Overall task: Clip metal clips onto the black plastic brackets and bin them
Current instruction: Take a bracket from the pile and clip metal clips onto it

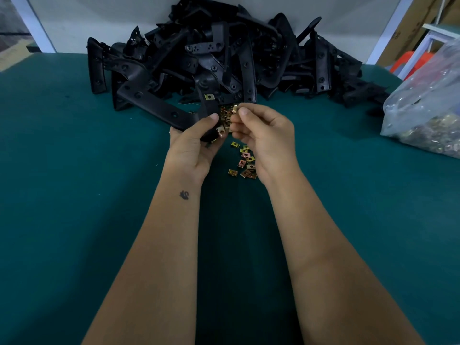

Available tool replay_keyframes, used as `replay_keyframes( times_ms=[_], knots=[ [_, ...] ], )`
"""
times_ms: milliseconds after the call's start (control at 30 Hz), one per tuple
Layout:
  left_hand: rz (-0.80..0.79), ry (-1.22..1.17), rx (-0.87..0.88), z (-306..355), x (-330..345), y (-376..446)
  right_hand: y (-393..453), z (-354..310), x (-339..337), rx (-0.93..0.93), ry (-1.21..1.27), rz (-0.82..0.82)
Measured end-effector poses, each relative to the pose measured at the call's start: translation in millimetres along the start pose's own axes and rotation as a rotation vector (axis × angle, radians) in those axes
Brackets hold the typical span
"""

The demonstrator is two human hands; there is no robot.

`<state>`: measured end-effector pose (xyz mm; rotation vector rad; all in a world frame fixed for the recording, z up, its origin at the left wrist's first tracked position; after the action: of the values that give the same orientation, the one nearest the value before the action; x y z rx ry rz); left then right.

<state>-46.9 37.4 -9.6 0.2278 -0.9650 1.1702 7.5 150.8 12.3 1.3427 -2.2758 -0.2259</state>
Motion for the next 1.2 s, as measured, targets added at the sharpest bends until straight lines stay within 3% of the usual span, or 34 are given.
replay_keyframes(
  times_ms=[300, 833, 1200],
  knots=[
    [-0.020, -0.030, -0.054, 0.4, 1.0, -1.0, 1.2, -0.1, -2.7, 0.099, 0.132, 0.056],
    [-0.233, 0.039, -0.025, 1.0, 3.6, -7.6, 0.6, 1.8, 1.8, 0.128, 0.049, -0.051],
    [-0.264, 0.033, -0.052, -0.5, 6.1, -8.9, 1.4, 5.1, 1.2, 0.151, 0.097, -0.032]
  ],
)
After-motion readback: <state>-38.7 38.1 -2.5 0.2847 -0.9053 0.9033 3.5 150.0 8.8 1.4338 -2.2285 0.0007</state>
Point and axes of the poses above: each hand's wrist, its own y-axis towards the middle knuckle, its own x-axis out of the palm, z = x × y, the point moved 2 cm from there along y, towards the middle knuckle, and after that the axes turned 15 degrees about -x, right-handed, at the moved point
